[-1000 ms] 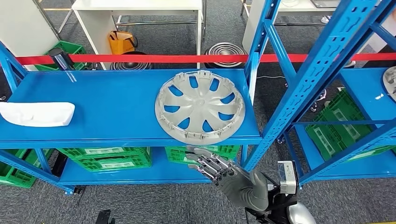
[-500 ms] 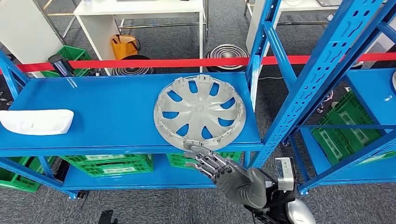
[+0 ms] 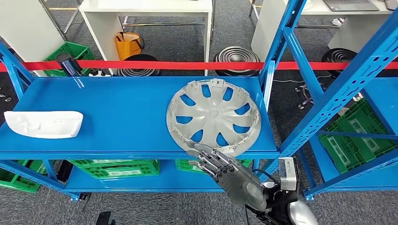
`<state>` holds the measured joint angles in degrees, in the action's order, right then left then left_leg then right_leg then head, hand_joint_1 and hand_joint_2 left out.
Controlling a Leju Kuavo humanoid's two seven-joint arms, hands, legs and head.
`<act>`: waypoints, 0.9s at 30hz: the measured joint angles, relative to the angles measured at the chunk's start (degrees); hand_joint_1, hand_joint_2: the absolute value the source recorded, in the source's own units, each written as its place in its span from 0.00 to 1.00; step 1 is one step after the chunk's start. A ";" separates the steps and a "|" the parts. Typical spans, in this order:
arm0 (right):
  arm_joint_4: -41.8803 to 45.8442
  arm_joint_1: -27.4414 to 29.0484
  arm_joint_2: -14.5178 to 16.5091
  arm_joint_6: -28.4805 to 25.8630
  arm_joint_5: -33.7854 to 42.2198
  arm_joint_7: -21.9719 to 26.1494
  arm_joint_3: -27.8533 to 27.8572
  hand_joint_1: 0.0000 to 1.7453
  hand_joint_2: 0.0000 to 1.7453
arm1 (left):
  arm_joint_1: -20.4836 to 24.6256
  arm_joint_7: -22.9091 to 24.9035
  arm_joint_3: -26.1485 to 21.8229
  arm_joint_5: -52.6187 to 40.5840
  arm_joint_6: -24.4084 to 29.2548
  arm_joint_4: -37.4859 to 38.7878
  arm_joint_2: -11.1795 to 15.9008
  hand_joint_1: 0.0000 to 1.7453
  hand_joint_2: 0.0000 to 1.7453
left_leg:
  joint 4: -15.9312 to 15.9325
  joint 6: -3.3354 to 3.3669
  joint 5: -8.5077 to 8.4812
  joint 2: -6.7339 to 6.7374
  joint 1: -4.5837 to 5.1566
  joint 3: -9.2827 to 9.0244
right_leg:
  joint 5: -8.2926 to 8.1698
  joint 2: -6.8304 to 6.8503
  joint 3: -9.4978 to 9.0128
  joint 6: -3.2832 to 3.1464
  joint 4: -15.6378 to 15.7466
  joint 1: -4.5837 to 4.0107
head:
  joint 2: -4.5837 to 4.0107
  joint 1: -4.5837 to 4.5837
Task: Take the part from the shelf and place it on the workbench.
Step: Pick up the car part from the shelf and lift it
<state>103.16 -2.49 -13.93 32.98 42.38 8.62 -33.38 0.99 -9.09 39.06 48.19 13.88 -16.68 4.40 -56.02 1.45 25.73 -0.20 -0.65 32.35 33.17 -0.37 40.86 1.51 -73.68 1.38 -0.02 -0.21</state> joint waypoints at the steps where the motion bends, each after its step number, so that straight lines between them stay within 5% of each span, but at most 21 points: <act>1: 0.00 0.04 -0.08 -0.08 -0.03 0.01 0.04 0.00 1.00 | 0.00 0.00 -0.04 0.00 -0.01 0.00 -0.02 0.00 0.00 | -0.04 -0.05 0.16 -0.09 0.05 -0.21 | -1.48 0.01 -0.74 0.45 2.32 0.00 | 0.00 0.01; 3: 0.00 0.04 -0.20 -0.10 -0.05 0.04 0.07 0.00 1.00 | 0.00 0.00 -0.10 -0.01 -0.02 0.00 -0.07 0.00 0.00 | -0.27 -0.40 0.66 -0.24 0.16 -0.64 | -5.29 0.14 -4.24 0.99 10.59 -0.05 | 0.00 0.02; 5: 0.01 0.05 -0.24 -0.13 -0.07 0.08 0.06 0.00 1.00 | 0.01 0.00 -0.15 -0.01 -0.03 0.01 -0.09 0.00 0.00 | -0.58 -0.94 1.17 -0.27 0.39 -0.76 | -7.31 0.22 -6.53 0.52 15.60 -0.23 | 0.00 -0.03; 10: 0.07 0.04 -0.23 -0.73 -0.90 0.20 0.29 0.00 1.00 | 0.02 0.00 -0.33 -0.02 0.04 0.02 -0.08 0.00 0.00 | -3.06 -2.29 3.25 -0.14 0.07 0.14 | -7.46 0.07 -7.38 -1.16 16.46 -0.03 | 0.00 -0.12; 13: -0.01 -0.04 -0.06 -3.08 -3.19 -0.23 0.63 0.00 1.00 | -0.03 0.00 -0.48 -0.02 0.36 0.02 0.00 0.00 0.00 | -13.77 -3.03 8.10 -0.03 -0.12 5.42 | -7.20 0.08 -7.72 -1.76 16.50 -0.08 | 0.00 -0.18; 15: -0.32 -0.40 -0.02 -5.47 -6.07 -0.93 0.78 0.00 1.00 | -0.09 0.00 -0.50 -0.02 0.51 0.02 0.10 0.00 0.00 | -17.39 -3.06 8.32 -0.01 -0.13 7.78 | -7.09 0.02 -7.84 -1.88 16.48 -0.25 | 0.00 -0.19; 16: -0.58 -0.78 -0.01 -6.76 -7.85 -1.35 0.81 0.00 1.00 | -0.10 0.00 -0.51 -0.02 0.56 0.02 0.16 0.00 0.00 | -15.79 -2.88 6.73 0.00 -0.12 7.30 | -7.04 -0.05 -7.97 -1.92 16.48 -0.33 | 0.00 -0.19; 19: -1.67 -2.47 0.20 -9.85 -13.23 -2.50 0.77 0.00 1.00 | 0.07 0.08 -0.51 -0.13 0.74 -0.01 0.60 0.00 0.00 | -4.53 -1.59 1.09 0.03 0.21 2.26 | -6.87 -0.35 -8.29 -1.88 16.49 -0.66 | 0.00 -0.14; 24: -4.56 -5.63 0.60 -13.24 -20.95 -5.58 -0.27 0.00 1.00 | 0.92 1.52 -0.50 -0.94 1.10 -0.48 1.26 0.00 0.00 | -0.08 -0.14 0.00 0.15 0.51 0.31 | -6.69 -0.29 -7.69 -0.69 16.27 -0.84 | 0.00 -0.14; 27: -6.88 -8.13 0.61 -14.58 -22.90 -6.89 -1.42 0.00 1.00 | 1.99 2.66 -0.45 -1.69 1.11 -1.16 1.26 0.00 0.00 | 1.15 0.47 -0.75 0.23 0.22 -0.55 | -3.58 -0.14 -4.14 -0.82 9.17 -0.83 | 0.00 0.06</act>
<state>96.29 -10.61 -13.32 18.40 19.48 1.73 -34.80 2.98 -6.44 38.62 46.49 14.99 -17.84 5.66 -54.87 1.92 24.98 0.03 -0.43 31.80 29.59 -0.52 36.72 0.70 -64.51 0.55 -0.02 -0.15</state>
